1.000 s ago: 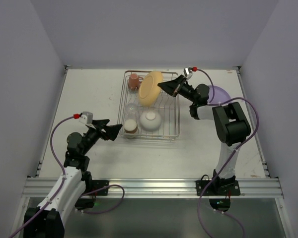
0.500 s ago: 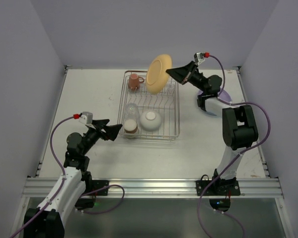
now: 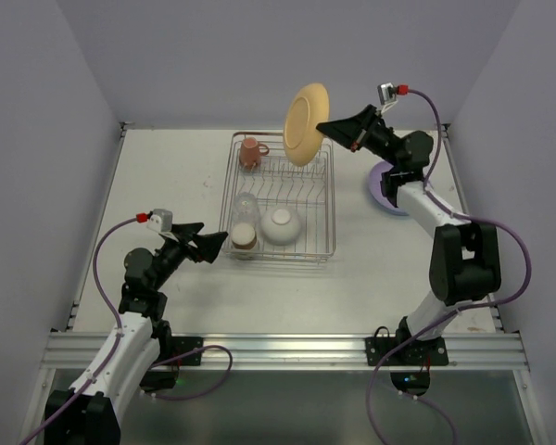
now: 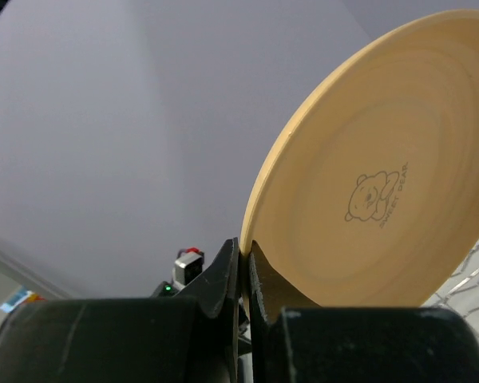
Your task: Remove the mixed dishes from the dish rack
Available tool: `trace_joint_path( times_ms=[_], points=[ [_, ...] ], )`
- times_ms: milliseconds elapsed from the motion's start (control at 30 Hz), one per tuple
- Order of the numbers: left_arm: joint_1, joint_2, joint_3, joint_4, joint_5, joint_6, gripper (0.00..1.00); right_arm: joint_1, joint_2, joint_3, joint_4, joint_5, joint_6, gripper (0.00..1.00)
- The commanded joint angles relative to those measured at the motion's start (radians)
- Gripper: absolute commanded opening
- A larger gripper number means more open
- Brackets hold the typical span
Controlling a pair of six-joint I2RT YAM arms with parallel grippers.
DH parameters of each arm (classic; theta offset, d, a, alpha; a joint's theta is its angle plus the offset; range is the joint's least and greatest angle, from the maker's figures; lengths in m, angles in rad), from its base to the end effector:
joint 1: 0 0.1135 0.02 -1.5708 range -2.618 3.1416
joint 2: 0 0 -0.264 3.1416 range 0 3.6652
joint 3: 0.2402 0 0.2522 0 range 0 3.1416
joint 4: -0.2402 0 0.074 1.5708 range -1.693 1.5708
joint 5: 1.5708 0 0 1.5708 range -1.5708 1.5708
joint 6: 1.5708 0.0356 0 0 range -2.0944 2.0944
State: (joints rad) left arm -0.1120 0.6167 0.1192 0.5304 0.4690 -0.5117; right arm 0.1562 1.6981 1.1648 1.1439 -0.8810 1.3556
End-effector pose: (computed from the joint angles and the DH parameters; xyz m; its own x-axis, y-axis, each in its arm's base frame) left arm 0.1515 -0.0332 0.2055 -0.2401 -0.4125 -0.8787 0.4944 0.7271 -0.4764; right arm 0.3653 0.0853 0.3579 -0.5857 0.5371 -0.6070 -0.7078 0.0261 0.7060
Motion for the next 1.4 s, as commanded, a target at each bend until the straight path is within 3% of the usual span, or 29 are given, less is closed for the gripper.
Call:
trace_joint_path(
  times_ms=[0,233,367,567,1033,1200,1367],
  points=[
    [-0.002,-0.005,-0.001,0.005,0.0,0.016,1.0,0.002,-0.122,0.022,-0.241,0.052,-0.219,0.0],
    [-0.002,-0.002,-0.001,0.005,-0.001,0.016,1.0,0.006,-0.251,0.048,-0.613,0.192,-0.489,0.0],
    [-0.003,-0.002,-0.001,0.006,-0.001,0.016,1.0,0.023,-0.307,0.091,-0.891,0.4,-0.677,0.0],
    [-0.003,0.003,-0.001,0.006,0.0,0.016,1.0,0.055,-0.305,0.2,-1.174,0.618,-0.821,0.0],
    [-0.003,0.008,-0.001,0.011,0.002,0.016,1.0,0.123,-0.053,0.544,-1.694,1.105,-1.012,0.0],
    [-0.003,0.008,0.0,0.011,0.002,0.016,1.0,0.128,0.047,0.631,-1.805,1.263,-1.038,0.0],
    [-0.003,0.008,-0.001,0.011,0.002,0.018,1.0,0.131,0.106,0.662,-1.851,1.317,-1.043,0.0]
  ],
)
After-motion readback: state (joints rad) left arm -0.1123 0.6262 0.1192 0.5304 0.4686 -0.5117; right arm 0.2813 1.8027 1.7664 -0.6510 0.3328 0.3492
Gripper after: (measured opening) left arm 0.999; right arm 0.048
